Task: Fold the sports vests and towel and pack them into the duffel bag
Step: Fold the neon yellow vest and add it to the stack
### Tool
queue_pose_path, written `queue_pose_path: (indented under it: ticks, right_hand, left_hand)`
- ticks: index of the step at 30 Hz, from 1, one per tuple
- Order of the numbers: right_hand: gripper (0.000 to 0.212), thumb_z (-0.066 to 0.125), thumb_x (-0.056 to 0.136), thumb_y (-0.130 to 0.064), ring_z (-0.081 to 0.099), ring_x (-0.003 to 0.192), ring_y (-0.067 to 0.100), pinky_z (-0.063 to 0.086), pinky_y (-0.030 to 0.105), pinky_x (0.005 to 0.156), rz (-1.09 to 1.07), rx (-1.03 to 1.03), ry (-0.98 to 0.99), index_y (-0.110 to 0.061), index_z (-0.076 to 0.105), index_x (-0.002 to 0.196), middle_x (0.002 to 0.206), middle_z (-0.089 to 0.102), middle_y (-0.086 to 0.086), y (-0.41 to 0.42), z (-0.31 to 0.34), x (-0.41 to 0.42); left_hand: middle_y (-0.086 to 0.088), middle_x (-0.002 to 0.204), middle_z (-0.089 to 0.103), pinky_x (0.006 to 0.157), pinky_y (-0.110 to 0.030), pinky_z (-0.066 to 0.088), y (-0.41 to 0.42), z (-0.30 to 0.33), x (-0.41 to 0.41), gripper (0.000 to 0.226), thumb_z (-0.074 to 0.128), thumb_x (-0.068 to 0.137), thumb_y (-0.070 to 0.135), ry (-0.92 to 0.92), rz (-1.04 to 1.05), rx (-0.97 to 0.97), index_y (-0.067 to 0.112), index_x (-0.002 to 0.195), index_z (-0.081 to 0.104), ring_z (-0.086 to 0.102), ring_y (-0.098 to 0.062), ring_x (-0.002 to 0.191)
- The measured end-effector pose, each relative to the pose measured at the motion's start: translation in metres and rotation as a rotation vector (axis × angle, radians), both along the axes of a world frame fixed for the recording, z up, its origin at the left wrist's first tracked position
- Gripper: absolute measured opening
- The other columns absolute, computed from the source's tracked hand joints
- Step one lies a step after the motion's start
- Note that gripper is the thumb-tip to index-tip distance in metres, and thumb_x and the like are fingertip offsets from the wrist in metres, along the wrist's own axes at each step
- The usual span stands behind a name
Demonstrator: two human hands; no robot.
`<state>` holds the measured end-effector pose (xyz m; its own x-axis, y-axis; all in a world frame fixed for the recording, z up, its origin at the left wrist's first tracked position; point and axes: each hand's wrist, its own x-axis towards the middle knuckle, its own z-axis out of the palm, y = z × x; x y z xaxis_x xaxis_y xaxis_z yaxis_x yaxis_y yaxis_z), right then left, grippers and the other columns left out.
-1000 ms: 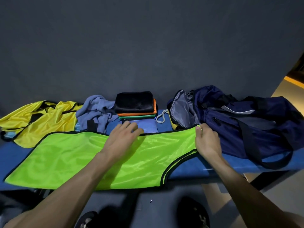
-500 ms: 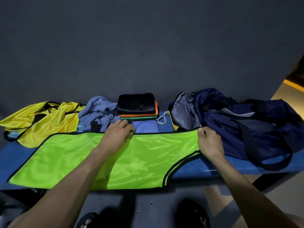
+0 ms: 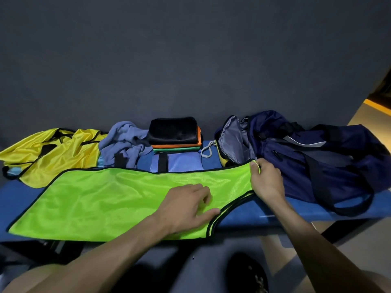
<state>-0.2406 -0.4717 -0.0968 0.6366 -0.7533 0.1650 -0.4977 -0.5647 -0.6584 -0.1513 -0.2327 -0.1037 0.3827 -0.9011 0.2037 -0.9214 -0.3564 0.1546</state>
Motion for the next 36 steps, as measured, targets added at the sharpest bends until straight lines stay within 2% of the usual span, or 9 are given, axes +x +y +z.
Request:
queue_pose_path:
  ticks: [3, 8, 12, 18, 22, 25, 28, 33, 36]
  right_hand:
    - [0.029, 0.043, 0.107, -0.033, 0.057, 0.102, 0.045, 0.036, 0.042, 0.074, -0.003, 0.004, 0.002, -0.009, 0.058, 0.1, 0.1, 0.067, 0.022, 0.001, 0.001, 0.002]
    - [0.03, 0.043, 0.107, -0.032, 0.059, 0.101, 0.046, 0.039, 0.044, 0.077, 0.001, -0.001, 0.006, -0.007, 0.06, 0.102, 0.1, 0.068, 0.023, 0.002, 0.004, 0.004]
    - [0.031, 0.044, 0.106, -0.033, 0.058, 0.1, 0.047, 0.044, 0.047, 0.08, -0.003, 0.001, 0.002, -0.007, 0.059, 0.1, 0.1, 0.067, 0.024, 0.002, 0.005, 0.004]
    - [0.03, 0.044, 0.106, -0.034, 0.06, 0.098, 0.047, 0.046, 0.047, 0.079, -0.006, -0.009, 0.018, -0.008, 0.058, 0.1, 0.101, 0.067, 0.025, 0.003, 0.005, 0.005]
    - [0.032, 0.044, 0.106, -0.037, 0.061, 0.099, 0.046, 0.045, 0.045, 0.078, -0.009, -0.02, 0.037, -0.011, 0.062, 0.103, 0.102, 0.068, 0.022, 0.001, 0.006, 0.001]
    - [0.032, 0.045, 0.105, -0.038, 0.06, 0.1, 0.046, 0.045, 0.046, 0.079, -0.015, -0.025, 0.047, -0.012, 0.065, 0.104, 0.102, 0.069, 0.022, -0.001, 0.005, -0.002]
    - [0.033, 0.048, 0.104, -0.037, 0.061, 0.102, 0.046, 0.046, 0.045, 0.081, -0.038, -0.023, 0.052, -0.012, 0.068, 0.104, 0.103, 0.07, 0.024, -0.01, 0.009, -0.007]
    - [0.032, 0.052, 0.101, -0.039, 0.062, 0.097, 0.047, 0.048, 0.046, 0.084, -0.15, -0.012, 0.022, -0.013, 0.07, 0.097, 0.098, 0.069, 0.027, -0.038, 0.023, -0.019]
    - [0.033, 0.052, 0.099, -0.039, 0.062, 0.096, 0.046, 0.05, 0.047, 0.086, -0.168, -0.007, 0.004, -0.014, 0.071, 0.096, 0.095, 0.069, 0.027, -0.039, 0.027, -0.018]
  left_hand:
    - [0.006, 0.076, 0.057, 0.065, -0.034, 0.033, -0.005, 0.001, -0.032, 0.054, 0.043, 0.085, 0.081, 0.013, 0.101, 0.116, 0.03, 0.101, 0.039, 0.06, -0.026, 0.077]
    - [-0.008, 0.095, 0.069, 0.067, -0.039, 0.036, -0.01, -0.006, -0.046, 0.039, 0.053, 0.088, 0.048, 0.024, 0.163, 0.156, 0.021, 0.112, 0.038, 0.065, -0.04, 0.087]
    - [-0.009, 0.098, 0.069, 0.068, -0.037, 0.035, -0.006, -0.007, -0.045, 0.037, 0.057, 0.085, 0.039, 0.066, 0.179, 0.186, 0.024, 0.113, 0.039, 0.064, -0.041, 0.09]
    - [-0.002, 0.093, 0.068, 0.067, -0.035, 0.038, 0.004, -0.003, -0.037, 0.031, 0.061, 0.085, 0.043, 0.166, 0.114, 0.209, 0.03, 0.107, 0.043, 0.063, -0.034, 0.086]
    - [0.011, 0.079, 0.062, 0.065, -0.03, 0.041, 0.009, -0.001, -0.02, 0.032, 0.049, 0.094, 0.064, 0.271, 0.106, -0.002, 0.033, 0.101, 0.053, 0.055, -0.012, 0.075]
    - [0.008, 0.118, 0.054, 0.089, -0.039, 0.045, 0.013, -0.01, -0.003, 0.04, 0.036, 0.1, 0.061, 0.056, 0.126, -0.016, 0.033, 0.122, 0.054, 0.046, -0.015, 0.107]
    - [0.0, 0.152, 0.033, 0.114, -0.052, 0.028, 0.015, -0.022, 0.005, 0.055, 0.031, 0.1, 0.066, -0.064, 0.131, 0.131, 0.036, 0.144, 0.041, 0.029, -0.027, 0.139]
    - [0.004, 0.169, 0.01, 0.124, -0.059, -0.001, 0.012, -0.031, 0.015, 0.066, 0.02, 0.099, 0.074, 0.012, 0.029, 0.197, 0.044, 0.158, 0.02, 0.004, -0.024, 0.155]
    - [0.004, 0.165, 0.026, 0.125, -0.05, 0.014, 0.018, -0.032, 0.024, 0.06, 0.024, 0.103, 0.066, 0.006, -0.018, 0.095, 0.037, 0.155, 0.033, 0.02, -0.021, 0.15]
